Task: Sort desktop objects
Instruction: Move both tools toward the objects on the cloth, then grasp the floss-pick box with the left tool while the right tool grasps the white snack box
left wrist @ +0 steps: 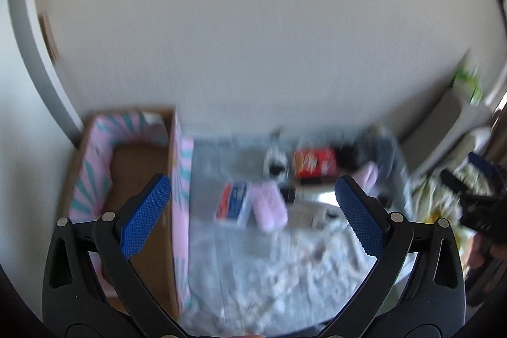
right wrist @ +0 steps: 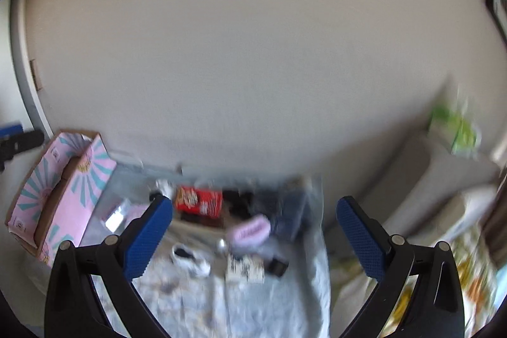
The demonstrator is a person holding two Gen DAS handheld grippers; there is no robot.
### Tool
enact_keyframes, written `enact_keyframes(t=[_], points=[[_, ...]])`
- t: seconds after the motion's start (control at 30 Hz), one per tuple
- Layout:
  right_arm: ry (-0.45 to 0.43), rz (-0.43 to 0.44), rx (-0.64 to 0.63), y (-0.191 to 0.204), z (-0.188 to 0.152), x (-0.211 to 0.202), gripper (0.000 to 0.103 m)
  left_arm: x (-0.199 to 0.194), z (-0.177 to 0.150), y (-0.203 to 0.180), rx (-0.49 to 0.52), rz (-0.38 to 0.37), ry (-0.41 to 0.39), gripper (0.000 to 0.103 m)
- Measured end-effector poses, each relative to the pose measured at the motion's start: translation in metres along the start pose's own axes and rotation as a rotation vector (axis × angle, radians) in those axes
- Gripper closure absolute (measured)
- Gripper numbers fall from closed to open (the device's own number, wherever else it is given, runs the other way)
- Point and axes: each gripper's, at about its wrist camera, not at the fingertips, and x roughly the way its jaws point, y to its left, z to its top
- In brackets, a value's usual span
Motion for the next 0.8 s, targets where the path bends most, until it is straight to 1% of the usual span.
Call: enact_keyframes(t=[0.07,0.13,0.2,0.27,0.33,0.47,0.57,0.67,0.7,0.77,0.8], points=[[0.031,0.007,0.029,-0.01,-0.013,0.008,0.0,0.017,-0.013,-0.008,0.055,0.042,0.022,0.0],[0.084,0.039,0.054,-0.02,-0.027,0.021,0.0,0.034,-0.027,-0.017,0.129,0.092,0.035,0.0],[0.136,0.051,0.071,-0.025,-0.042,0.033,0.0,0.051,-0.039,-0.021,0.165,0.098,0.053,0.0],[0.194,0.061,0.075,-0.027,-0.058,0.049,0.0,0.07,-0.048,-0.023,0.176,0.102,0.074,0.0],[0.239,0.084,0.077,-0.027,-0.073,0.066,0.0,0.087,-0.055,-0.023,0.178,0.115,0.087,0.0],[0.287,0.131,0.095,-0.026,-0.094,0.083,0.0,0.112,-0.063,-0.02,0.154,0.122,0.107,0.0],[0.321,0.153,0.094,-0.022,-0.108,0.102,0.0,0.13,-0.064,-0.015,0.131,0.141,0.112,0.0],[0.342,0.171,0.085,-0.018,-0.12,0.118,0.0,0.145,-0.065,-0.008,0.099,0.164,0.115,0.001],[0.346,0.179,0.082,-0.017,-0.124,0.123,0.0,0.146,-0.064,-0.009,0.103,0.173,0.104,0.001],[0.348,0.194,0.082,-0.016,-0.128,0.129,0.0,0.15,-0.063,-0.009,0.105,0.175,0.09,0.001],[0.349,0.207,0.084,-0.015,-0.13,0.132,0.0,0.152,-0.062,-0.008,0.099,0.163,0.083,0.001]])
